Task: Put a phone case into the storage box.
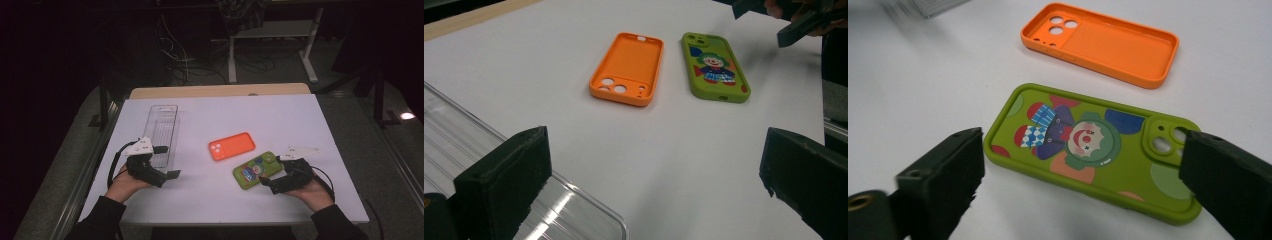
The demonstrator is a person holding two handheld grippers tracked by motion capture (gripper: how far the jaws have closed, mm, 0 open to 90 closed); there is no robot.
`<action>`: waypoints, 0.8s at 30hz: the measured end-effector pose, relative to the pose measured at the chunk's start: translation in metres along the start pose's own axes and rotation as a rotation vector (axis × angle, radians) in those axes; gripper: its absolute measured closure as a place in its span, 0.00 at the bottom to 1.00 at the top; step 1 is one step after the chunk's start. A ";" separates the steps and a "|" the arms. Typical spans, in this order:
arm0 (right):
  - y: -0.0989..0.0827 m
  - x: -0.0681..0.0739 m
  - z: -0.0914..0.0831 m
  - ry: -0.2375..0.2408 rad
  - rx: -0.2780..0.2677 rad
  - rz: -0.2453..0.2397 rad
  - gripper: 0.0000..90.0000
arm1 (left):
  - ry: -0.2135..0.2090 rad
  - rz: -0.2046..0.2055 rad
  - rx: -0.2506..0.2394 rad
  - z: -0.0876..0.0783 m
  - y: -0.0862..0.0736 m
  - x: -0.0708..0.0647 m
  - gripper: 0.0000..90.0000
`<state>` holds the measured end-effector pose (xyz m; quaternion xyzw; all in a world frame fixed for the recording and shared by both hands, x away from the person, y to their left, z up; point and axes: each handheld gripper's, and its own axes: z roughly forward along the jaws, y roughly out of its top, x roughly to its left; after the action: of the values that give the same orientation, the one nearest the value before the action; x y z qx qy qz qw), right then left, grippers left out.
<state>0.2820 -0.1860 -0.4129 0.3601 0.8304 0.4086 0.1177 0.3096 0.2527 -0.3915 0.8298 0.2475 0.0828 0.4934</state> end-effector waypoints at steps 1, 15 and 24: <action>0.002 0.000 0.001 -0.002 0.003 0.004 0.10 | 0.001 0.005 0.001 0.000 0.000 0.000 0.00; 0.039 -0.001 0.029 0.066 0.028 0.022 0.65 | 0.000 -0.004 -0.010 -0.004 0.000 -0.001 0.00; 0.060 0.003 0.057 0.123 0.054 -0.002 0.93 | 0.004 -0.002 -0.005 -0.004 0.000 -0.002 0.00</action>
<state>0.3382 -0.1259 -0.4034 0.3366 0.8472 0.4071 0.0570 0.3064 0.2550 -0.3889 0.8280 0.2491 0.0846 0.4951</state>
